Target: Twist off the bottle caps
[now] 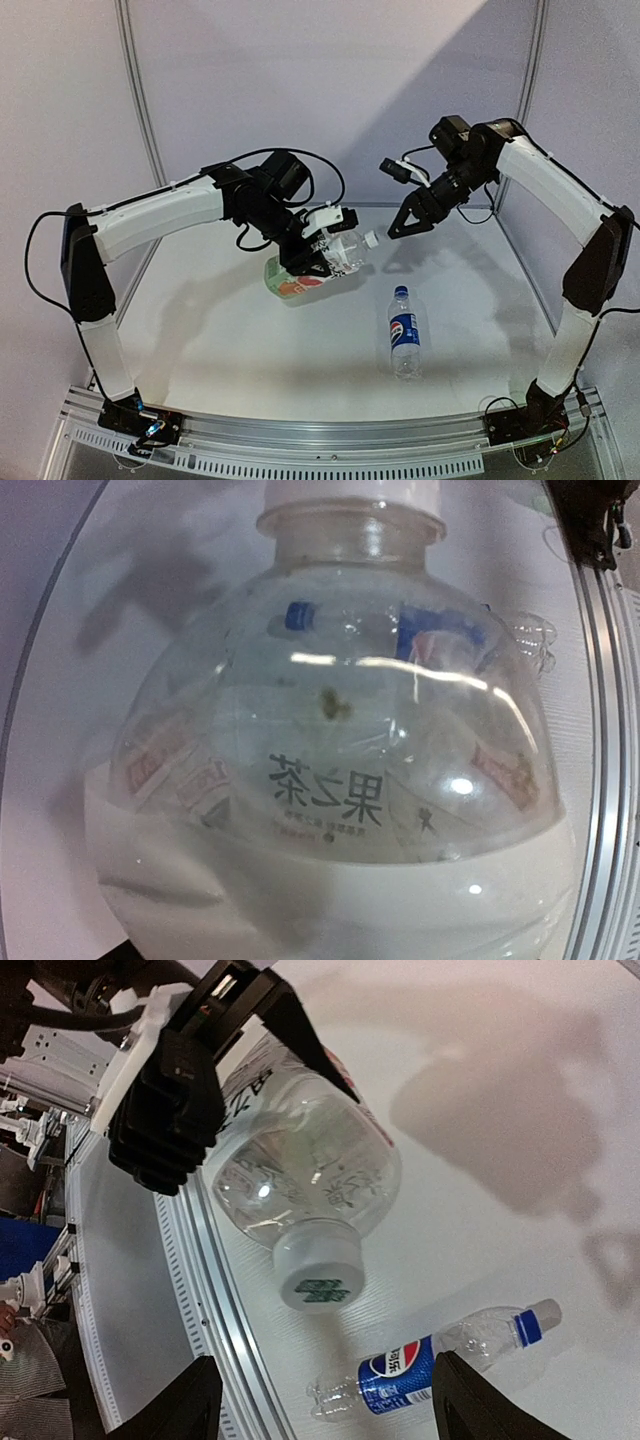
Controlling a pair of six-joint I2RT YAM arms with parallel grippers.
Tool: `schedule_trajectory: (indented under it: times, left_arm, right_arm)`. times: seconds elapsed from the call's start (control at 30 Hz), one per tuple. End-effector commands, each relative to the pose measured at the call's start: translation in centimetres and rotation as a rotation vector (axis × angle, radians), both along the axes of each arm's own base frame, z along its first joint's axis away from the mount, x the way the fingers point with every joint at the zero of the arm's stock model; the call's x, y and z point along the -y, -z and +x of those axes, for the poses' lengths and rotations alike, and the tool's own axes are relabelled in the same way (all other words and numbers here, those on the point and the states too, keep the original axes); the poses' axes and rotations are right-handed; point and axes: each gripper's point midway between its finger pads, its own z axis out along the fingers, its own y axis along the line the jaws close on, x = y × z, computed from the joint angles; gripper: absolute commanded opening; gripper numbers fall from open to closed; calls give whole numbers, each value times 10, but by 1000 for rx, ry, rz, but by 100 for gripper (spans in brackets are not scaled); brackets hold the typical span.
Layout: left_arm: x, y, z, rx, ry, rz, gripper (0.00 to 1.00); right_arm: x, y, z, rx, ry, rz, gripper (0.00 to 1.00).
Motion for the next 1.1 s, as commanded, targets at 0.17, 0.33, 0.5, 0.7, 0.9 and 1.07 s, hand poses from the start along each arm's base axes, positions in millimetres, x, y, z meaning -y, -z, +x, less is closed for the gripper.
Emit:
schedule_trajectory:
  times: [0.17,0.33,0.5,0.7,0.9,1.07]
  left_arm:
    - [9,-24,-2,11,-4,-66,63]
    - [15,-27,-3,64,36,-52,58]
    - [17,-25,-2,68,39,-50,56]
    - [20,-28,-4,73,45,-57,48]
    - [26,-26,-4,83,43,-51,22]
    - [30,-27,-4,81,44,-56,22]
  right_arm:
    - [-17,-5,-18,-139,9,54,73]
    - [-18,-1,-21,-221,29,85,71]
    - [-17,-10,-4,-205,59,118,69]
    - [-19,-8,-4,-234,67,131,67]
    - [-21,-2,-2,-238,62,126,66]
    - [-22,-2,-2,-236,54,133,63]
